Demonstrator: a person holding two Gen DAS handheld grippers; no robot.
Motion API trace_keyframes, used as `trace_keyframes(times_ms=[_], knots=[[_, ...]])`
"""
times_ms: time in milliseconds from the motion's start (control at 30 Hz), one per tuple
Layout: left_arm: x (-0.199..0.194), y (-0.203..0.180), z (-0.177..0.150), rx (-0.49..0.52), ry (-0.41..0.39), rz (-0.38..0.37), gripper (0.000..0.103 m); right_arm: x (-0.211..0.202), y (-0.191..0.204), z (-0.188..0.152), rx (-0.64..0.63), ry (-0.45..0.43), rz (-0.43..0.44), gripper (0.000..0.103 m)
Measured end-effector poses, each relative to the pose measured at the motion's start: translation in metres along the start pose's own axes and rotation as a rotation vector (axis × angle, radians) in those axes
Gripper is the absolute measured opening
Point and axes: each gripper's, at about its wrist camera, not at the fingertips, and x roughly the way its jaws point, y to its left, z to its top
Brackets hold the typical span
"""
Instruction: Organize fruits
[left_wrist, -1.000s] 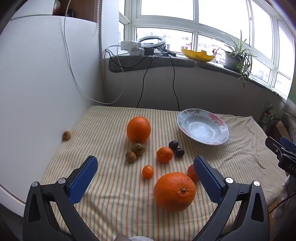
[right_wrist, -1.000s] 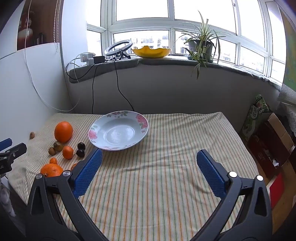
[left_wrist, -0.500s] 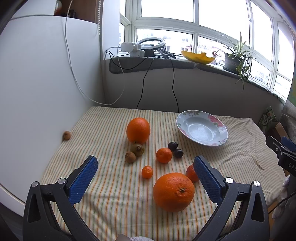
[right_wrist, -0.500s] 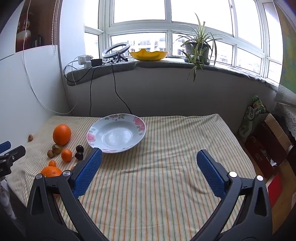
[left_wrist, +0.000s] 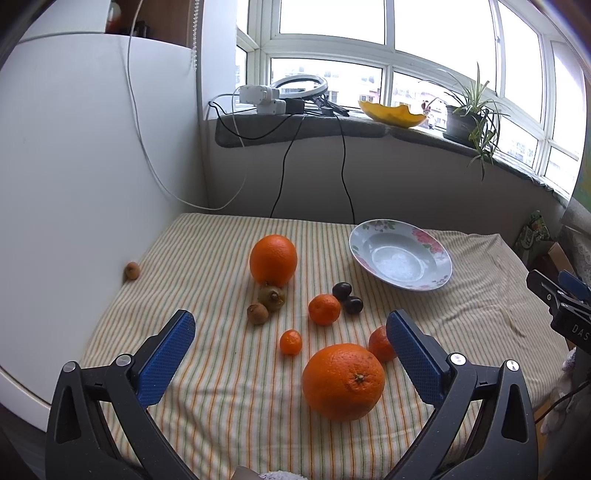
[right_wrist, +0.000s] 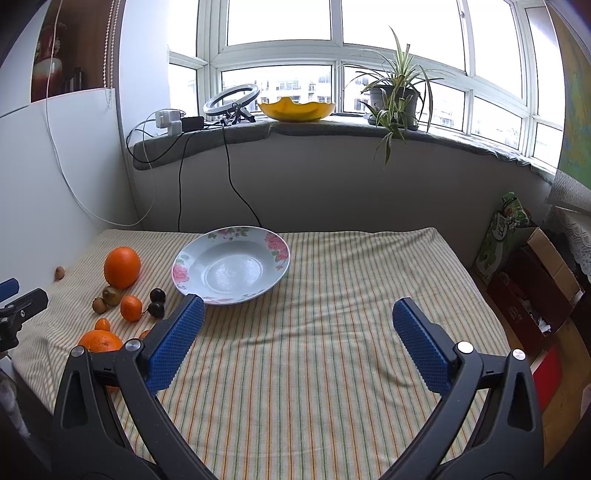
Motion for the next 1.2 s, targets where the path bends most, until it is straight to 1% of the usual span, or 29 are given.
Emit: trace_keyframes(times_ms=[1200], knots=[[0.0002, 0.0021, -0.0026, -0.010, 0.004, -0.002, 0.103, 0.0019, 0.0052, 0.0021, -0.006, 0.004, 0.000, 0.103]])
